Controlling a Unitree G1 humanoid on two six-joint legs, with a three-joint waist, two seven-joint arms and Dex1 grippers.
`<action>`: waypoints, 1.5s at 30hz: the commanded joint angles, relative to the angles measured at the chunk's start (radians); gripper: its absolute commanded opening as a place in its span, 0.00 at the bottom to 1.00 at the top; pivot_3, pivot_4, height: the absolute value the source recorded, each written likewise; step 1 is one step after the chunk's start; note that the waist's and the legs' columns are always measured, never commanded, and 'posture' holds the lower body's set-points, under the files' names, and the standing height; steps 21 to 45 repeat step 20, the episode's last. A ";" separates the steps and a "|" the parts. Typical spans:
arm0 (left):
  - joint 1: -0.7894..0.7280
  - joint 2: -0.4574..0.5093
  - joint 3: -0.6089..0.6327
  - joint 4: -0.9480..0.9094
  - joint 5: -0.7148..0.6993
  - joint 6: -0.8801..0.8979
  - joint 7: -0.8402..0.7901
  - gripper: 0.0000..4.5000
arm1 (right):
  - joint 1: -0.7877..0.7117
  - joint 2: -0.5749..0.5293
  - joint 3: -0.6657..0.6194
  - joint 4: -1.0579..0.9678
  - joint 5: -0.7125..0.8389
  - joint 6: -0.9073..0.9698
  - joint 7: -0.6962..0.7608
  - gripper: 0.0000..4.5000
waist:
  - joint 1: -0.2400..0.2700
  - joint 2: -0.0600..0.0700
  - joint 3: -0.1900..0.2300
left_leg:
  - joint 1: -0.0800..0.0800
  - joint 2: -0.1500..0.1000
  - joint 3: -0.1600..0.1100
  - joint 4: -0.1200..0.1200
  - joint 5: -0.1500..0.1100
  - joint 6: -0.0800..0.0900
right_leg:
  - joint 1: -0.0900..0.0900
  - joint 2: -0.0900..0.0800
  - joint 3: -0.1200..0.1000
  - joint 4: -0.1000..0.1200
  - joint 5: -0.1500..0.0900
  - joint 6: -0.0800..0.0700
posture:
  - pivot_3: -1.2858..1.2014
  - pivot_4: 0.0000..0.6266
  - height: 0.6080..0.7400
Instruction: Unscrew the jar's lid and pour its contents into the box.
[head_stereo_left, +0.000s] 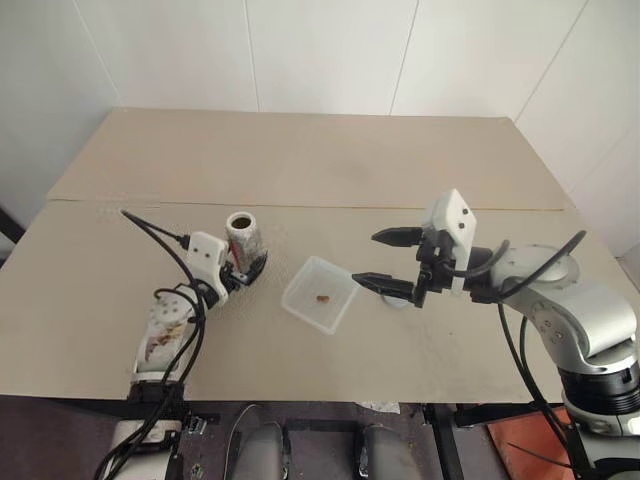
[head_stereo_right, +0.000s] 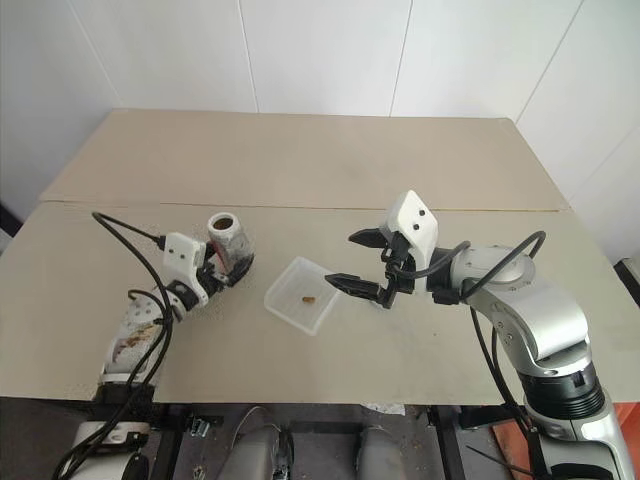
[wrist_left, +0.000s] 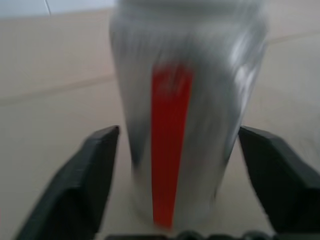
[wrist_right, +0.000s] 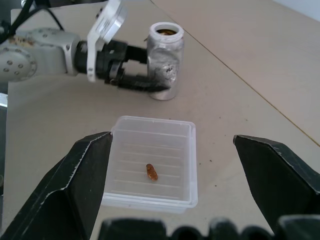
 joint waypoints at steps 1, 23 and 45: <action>0.063 0.045 0.026 -0.130 -0.028 0.004 -0.018 0.99 | -0.001 -0.017 -0.032 -0.039 0.015 -0.012 0.005 1.00 | 0.000 0.000 0.000 | 0.000 0.000 0.000 0.000 0.000 0.000 | 0.000 0.000 0.000 0.000 0.000 0.000 | 0.52 0.24 1.00; 0.519 0.538 0.428 -0.546 -0.505 0.182 -0.630 0.99 | 0.252 -0.172 -0.194 0.172 -0.050 -0.305 0.228 1.00 | 0.001 0.002 -0.001 | 0.003 0.002 0.002 -0.003 0.000 0.000 | 0.000 0.000 0.001 -0.002 -0.004 -0.003 | 0.52 0.24 1.00; 0.519 0.538 0.428 -0.546 -0.505 0.182 -0.630 0.99 | 0.252 -0.172 -0.194 0.172 -0.050 -0.305 0.228 1.00 | 0.001 0.002 -0.001 | 0.003 0.002 0.002 -0.003 0.000 0.000 | 0.000 0.000 0.001 -0.002 -0.004 -0.003 | 0.52 0.24 1.00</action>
